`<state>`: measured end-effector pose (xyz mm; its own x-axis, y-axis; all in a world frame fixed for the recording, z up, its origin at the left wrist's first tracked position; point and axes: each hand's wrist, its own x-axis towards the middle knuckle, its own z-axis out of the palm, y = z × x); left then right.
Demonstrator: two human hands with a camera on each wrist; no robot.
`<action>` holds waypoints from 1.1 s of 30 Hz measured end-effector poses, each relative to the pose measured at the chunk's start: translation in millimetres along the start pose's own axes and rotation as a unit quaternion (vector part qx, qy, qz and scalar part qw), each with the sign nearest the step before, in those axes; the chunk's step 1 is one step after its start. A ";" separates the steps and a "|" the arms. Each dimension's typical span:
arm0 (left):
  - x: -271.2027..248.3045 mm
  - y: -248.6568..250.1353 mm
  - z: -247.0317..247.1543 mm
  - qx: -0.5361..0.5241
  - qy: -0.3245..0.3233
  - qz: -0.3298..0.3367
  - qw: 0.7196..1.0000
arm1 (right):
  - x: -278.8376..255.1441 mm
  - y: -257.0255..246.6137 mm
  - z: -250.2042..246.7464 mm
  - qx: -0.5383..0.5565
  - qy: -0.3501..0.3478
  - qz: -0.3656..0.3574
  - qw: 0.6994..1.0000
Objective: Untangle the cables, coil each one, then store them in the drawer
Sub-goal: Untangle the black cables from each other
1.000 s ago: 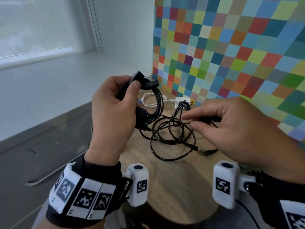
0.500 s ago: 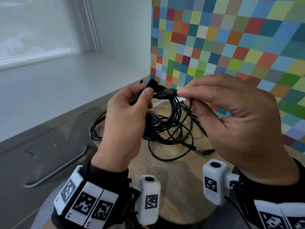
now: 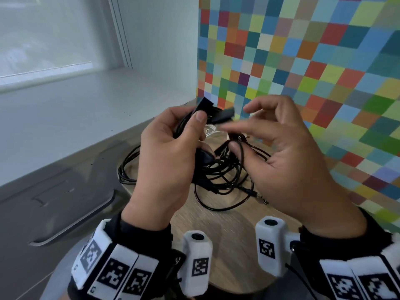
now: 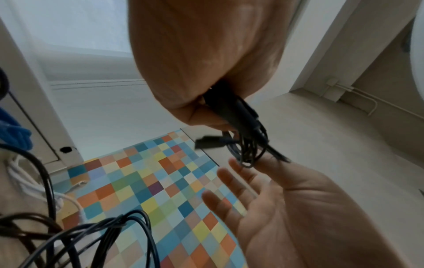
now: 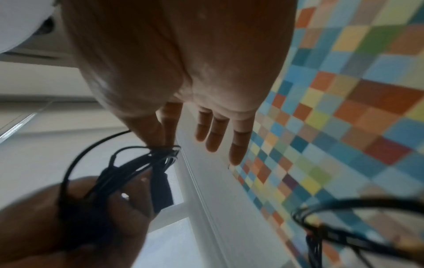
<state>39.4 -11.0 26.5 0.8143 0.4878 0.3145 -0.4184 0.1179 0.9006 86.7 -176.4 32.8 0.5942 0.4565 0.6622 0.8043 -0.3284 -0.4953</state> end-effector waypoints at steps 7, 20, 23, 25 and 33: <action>-2.0 5.6 1.6 -0.093 -0.008 -0.068 0.993 | 1.5 -4.6 8.6 0.463 -0.082 0.191 0.862; 2.7 10.5 -6.9 -0.091 -0.021 -0.089 0.992 | 1.1 26.3 -9.4 -0.008 0.034 0.154 0.987; 4.3 7.7 -7.9 -0.087 -0.017 -0.094 0.992 | -0.1 34.8 -18.0 -0.042 0.063 0.135 0.988; 3.2 6.5 -6.4 -0.088 -0.026 -0.103 0.990 | -0.2 35.8 -17.3 -0.024 0.056 0.140 0.988; 5.1 -2.5 -5.1 -0.025 0.027 -0.049 0.998 | 3.7 22.0 -23.0 0.170 0.131 0.144 0.966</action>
<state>42.5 -4.4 24.4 0.8300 0.5172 0.2088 -0.3588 0.2085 0.9098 106.8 -200.9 37.2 0.8103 0.1477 0.5672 0.5827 -0.0987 -0.8067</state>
